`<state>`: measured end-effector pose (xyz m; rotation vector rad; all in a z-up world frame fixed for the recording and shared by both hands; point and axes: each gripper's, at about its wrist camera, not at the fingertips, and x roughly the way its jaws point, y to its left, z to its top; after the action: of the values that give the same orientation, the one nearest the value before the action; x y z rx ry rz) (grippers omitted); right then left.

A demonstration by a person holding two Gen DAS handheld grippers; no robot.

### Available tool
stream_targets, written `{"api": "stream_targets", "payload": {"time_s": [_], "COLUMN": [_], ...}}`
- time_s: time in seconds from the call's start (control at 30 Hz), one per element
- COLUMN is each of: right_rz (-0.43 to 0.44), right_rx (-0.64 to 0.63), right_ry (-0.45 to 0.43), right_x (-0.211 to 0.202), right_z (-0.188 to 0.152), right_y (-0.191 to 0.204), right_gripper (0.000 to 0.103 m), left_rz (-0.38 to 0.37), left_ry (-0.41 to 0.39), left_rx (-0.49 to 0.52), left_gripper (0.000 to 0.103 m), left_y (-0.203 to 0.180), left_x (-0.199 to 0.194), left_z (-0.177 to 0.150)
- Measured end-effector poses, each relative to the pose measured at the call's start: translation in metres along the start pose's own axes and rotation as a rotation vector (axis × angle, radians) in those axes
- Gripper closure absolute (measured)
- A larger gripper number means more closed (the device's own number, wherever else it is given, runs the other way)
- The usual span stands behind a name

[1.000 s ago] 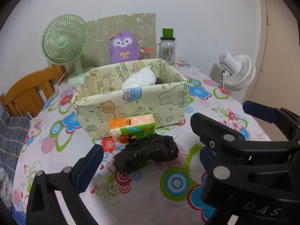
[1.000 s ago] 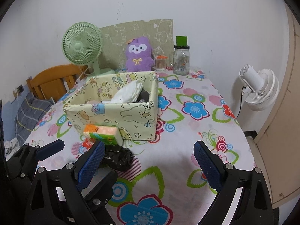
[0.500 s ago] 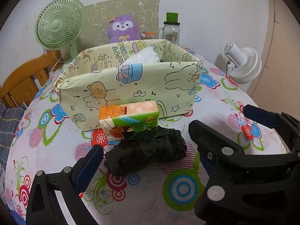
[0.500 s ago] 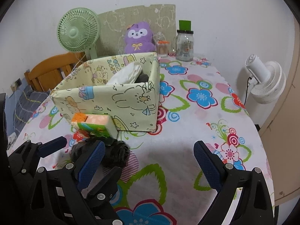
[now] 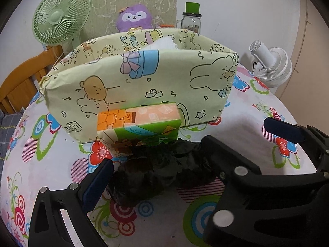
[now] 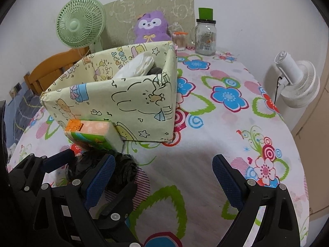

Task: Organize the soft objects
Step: 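Close the left tool on the black folded item while the right tool moves to the tissue pack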

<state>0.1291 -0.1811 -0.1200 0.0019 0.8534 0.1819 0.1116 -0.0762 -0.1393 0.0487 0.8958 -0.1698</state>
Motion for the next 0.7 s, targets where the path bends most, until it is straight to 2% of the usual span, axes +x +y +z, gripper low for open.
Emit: {"api": "stream_targets", "payload": {"time_s": [0.3,0.47,0.7], "right_rz": [0.003,0.003,-0.001], "right_rx": [0.007,0.013,0.023], "right_ry": [0.030,0.041,0.043], "right_x": [0.013,0.017,0.016], "right_z": [0.001,0.000,-0.002], "right_y": [0.000,0.000,0.004], "right_gripper": [0.006,0.006,0.006], "left_rz": [-0.013,-0.016,-0.029], "left_ry": [0.025,0.025,0.016], "left_rx": [-0.018,-0.021,-0.025], "left_gripper": [0.001,0.008,0.012], "left_y": [0.005,0.003,0.005], "left_x": [0.009,0.012,0.008], "left_z": [0.003,0.004,-0.002]}}
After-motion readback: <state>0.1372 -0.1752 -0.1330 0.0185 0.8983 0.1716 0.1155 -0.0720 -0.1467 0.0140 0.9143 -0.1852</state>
